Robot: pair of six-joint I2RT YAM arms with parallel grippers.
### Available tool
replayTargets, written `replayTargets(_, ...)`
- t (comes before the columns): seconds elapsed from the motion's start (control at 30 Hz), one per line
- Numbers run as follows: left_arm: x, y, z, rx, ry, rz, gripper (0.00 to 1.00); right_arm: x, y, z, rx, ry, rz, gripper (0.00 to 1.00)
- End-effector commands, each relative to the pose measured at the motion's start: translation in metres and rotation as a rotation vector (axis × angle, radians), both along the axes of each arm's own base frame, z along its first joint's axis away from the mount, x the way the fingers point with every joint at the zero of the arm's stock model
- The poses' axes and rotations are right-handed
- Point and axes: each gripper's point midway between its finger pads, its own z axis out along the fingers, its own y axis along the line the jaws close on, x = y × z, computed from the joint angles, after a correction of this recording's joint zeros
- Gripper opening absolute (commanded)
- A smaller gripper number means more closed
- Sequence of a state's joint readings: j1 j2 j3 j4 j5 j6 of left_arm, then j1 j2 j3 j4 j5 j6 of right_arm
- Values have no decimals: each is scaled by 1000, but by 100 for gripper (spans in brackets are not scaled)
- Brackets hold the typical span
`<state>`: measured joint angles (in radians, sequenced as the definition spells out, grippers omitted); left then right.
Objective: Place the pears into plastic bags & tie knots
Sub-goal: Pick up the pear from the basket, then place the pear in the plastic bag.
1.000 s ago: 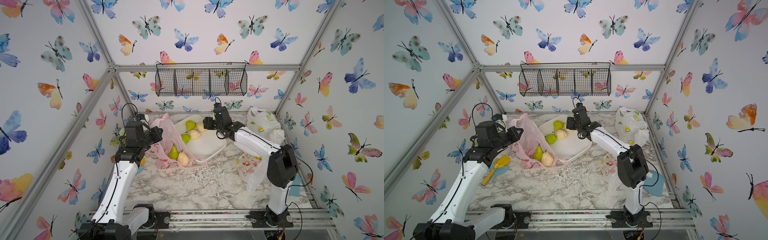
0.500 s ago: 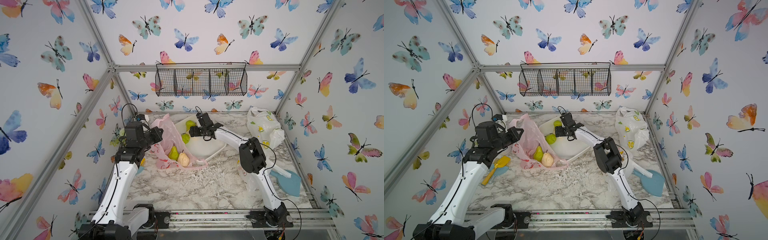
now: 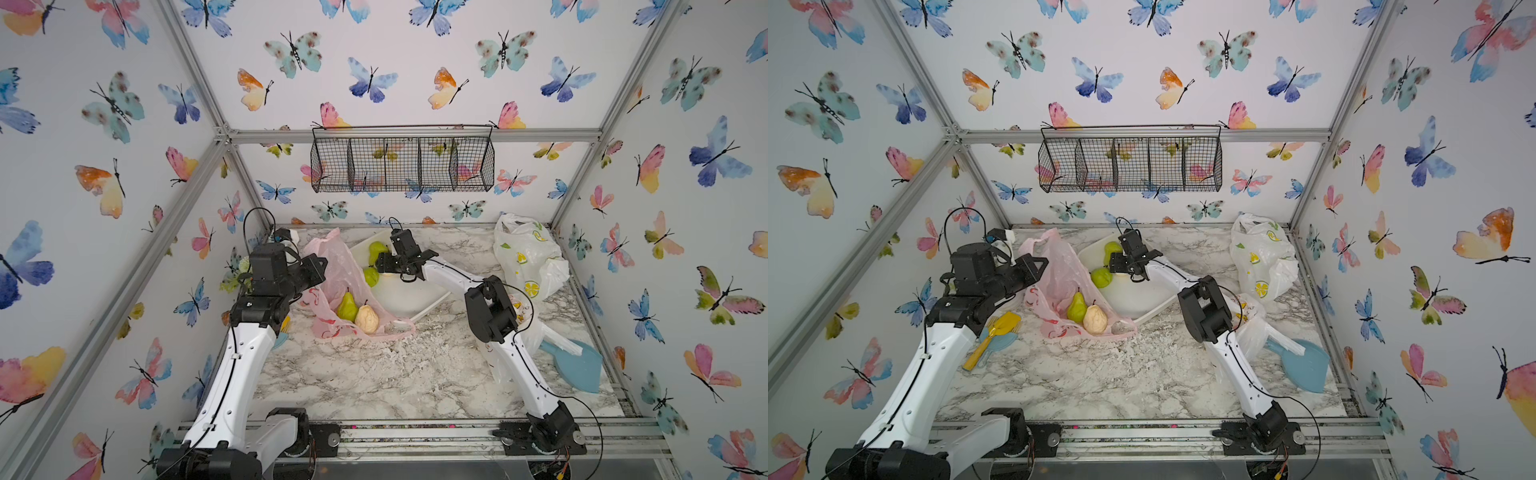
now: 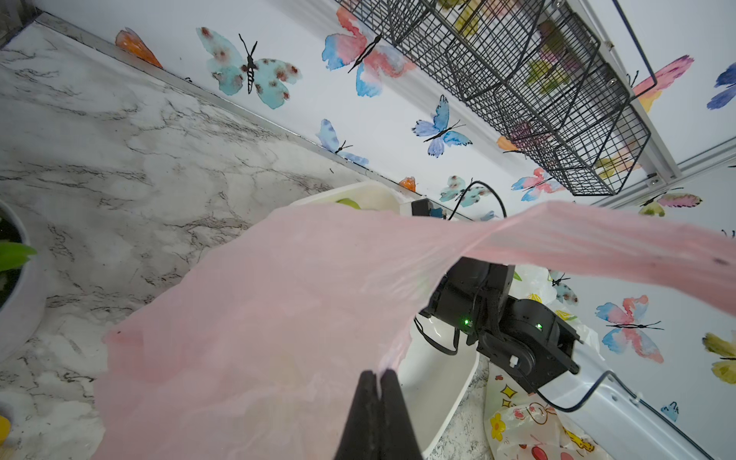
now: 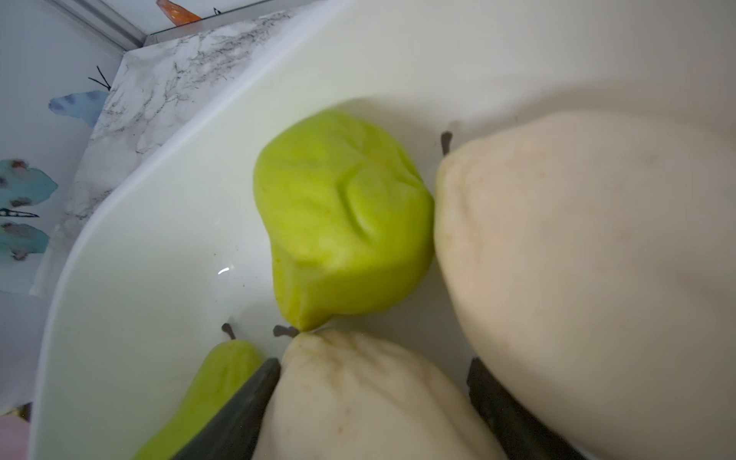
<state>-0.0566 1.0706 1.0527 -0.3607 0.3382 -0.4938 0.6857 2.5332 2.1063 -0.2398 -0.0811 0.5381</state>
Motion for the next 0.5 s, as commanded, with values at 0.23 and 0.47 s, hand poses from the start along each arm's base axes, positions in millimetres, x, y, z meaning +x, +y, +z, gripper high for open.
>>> replayTargets(0.23, 6, -6, 10, -1, -30, -31, 0, -107, -38, 173, 170, -157, 149, 57)
replayTargets(0.47, 13, -18, 10, -17, -24, -73, 0, -222, 11, 166, 189, -74, 299, 54)
